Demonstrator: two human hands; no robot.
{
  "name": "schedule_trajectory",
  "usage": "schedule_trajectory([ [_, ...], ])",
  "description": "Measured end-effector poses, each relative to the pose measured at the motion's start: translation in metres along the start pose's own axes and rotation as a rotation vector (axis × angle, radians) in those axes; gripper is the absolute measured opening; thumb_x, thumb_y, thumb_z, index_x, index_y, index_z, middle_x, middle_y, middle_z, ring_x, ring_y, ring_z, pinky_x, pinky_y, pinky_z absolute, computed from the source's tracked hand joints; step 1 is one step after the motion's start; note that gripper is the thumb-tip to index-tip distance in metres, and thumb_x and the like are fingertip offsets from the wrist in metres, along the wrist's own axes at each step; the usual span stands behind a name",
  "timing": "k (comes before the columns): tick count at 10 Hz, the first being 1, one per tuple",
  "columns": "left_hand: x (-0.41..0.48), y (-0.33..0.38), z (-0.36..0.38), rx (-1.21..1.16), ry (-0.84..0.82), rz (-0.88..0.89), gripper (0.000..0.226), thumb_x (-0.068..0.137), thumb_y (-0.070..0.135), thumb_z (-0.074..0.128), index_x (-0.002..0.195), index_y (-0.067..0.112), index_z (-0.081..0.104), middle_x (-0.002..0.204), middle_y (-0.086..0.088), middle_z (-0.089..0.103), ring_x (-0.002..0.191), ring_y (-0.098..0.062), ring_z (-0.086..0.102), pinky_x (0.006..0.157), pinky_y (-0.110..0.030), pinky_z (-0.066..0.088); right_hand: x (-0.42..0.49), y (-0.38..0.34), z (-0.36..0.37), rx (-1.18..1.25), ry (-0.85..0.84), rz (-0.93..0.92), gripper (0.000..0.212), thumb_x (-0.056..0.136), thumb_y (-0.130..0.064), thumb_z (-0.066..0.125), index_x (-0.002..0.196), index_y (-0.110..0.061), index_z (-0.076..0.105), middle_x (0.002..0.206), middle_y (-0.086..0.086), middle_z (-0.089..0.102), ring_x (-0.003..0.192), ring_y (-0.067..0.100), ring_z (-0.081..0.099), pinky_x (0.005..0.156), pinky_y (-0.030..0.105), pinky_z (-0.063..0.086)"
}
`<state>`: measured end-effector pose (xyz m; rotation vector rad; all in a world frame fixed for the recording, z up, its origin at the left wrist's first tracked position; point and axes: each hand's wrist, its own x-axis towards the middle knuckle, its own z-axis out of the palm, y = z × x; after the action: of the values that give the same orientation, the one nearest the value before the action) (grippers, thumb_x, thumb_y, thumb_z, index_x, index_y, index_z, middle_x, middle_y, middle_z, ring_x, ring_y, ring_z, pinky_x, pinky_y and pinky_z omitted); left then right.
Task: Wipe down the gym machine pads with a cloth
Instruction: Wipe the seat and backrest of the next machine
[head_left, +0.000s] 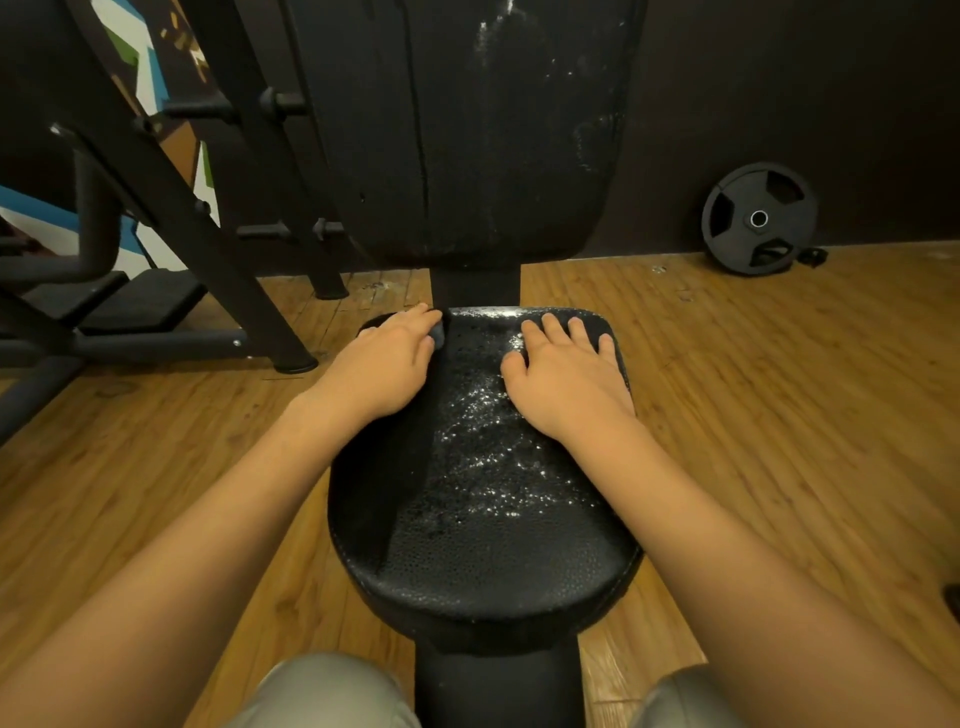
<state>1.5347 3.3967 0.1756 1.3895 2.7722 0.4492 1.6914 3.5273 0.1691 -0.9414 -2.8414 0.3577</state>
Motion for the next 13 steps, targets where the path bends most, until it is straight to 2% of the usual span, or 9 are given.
schedule_trajectory([
  [3, 0.041, 0.008, -0.008, -0.049, -0.011, -0.076, 0.048, 0.110, 0.027, 0.034, 0.156, 0.017, 0.036, 0.159, -0.011, 0.041, 0.143, -0.032, 0.042, 0.116, -0.042, 0.032, 0.000, 0.000, -0.001, -0.006, -0.003, 0.000, 0.061, 0.108, -0.045, 0.019, 0.164, -0.021, 0.016, 0.172, 0.003, 0.008, 0.158, 0.028, 0.001, 0.127, 0.053, 0.001],
  [5, -0.002, 0.008, -0.004, -0.043, -0.002, -0.010, 0.049, 0.110, 0.025, 0.036, 0.159, 0.020, 0.030, 0.166, -0.004, 0.027, 0.151, -0.025, 0.029, 0.122, -0.040, 0.022, -0.001, 0.001, -0.001, -0.005, 0.005, 0.002, 0.061, 0.108, -0.046, 0.019, 0.164, -0.022, 0.016, 0.172, 0.003, 0.008, 0.158, 0.028, 0.002, 0.127, 0.053, 0.001],
  [6, -0.009, 0.004, 0.000, -0.040, 0.023, -0.002, 0.050, 0.110, 0.027, 0.035, 0.159, 0.020, 0.029, 0.167, -0.003, 0.026, 0.151, -0.025, 0.028, 0.122, -0.042, 0.021, 0.000, 0.001, 0.000, -0.004, 0.012, -0.002, 0.061, 0.108, -0.046, 0.019, 0.164, -0.021, 0.017, 0.172, 0.003, 0.009, 0.158, 0.028, 0.002, 0.127, 0.053, 0.001],
  [9, 0.020, 0.024, -0.010, -0.044, 0.003, -0.115, 0.044, 0.110, 0.024, 0.034, 0.152, 0.012, 0.040, 0.154, -0.014, 0.044, 0.138, -0.034, 0.045, 0.111, -0.043, 0.035, 0.000, 0.001, 0.000, -0.005, 0.012, -0.005, 0.061, 0.108, -0.046, 0.020, 0.164, -0.021, 0.017, 0.172, 0.003, 0.010, 0.158, 0.028, 0.003, 0.127, 0.053, 0.001],
  [10, -0.008, 0.023, -0.005, -0.037, 0.027, -0.089, 0.042, 0.110, 0.021, 0.034, 0.150, 0.010, 0.040, 0.156, -0.012, 0.041, 0.140, -0.031, 0.042, 0.114, -0.044, 0.032, 0.000, 0.002, 0.000, -0.005, 0.014, -0.005, 0.061, 0.108, -0.046, 0.020, 0.164, -0.021, 0.017, 0.172, 0.003, 0.009, 0.158, 0.028, 0.003, 0.127, 0.053, 0.001],
  [11, -0.026, 0.019, -0.001, -0.031, 0.028, -0.077, 0.048, 0.111, 0.022, 0.032, 0.158, 0.012, 0.029, 0.165, -0.007, 0.028, 0.150, -0.025, 0.028, 0.121, -0.043, 0.022, 0.000, 0.002, 0.000, -0.006, 0.014, -0.008, 0.061, 0.108, -0.046, 0.020, 0.164, -0.021, 0.017, 0.172, 0.003, 0.009, 0.158, 0.028, 0.003, 0.127, 0.053, 0.001],
  [13, 0.006, 0.028, -0.012, -0.018, -0.018, -0.109, 0.046, 0.111, 0.022, 0.032, 0.155, 0.010, 0.033, 0.162, -0.012, 0.033, 0.147, -0.030, 0.032, 0.118, -0.045, 0.027, 0.000, 0.002, 0.000, -0.011, 0.008, -0.004, 0.061, 0.108, -0.046, 0.020, 0.164, -0.022, 0.017, 0.172, 0.003, 0.009, 0.158, 0.028, 0.003, 0.127, 0.053, 0.001],
])
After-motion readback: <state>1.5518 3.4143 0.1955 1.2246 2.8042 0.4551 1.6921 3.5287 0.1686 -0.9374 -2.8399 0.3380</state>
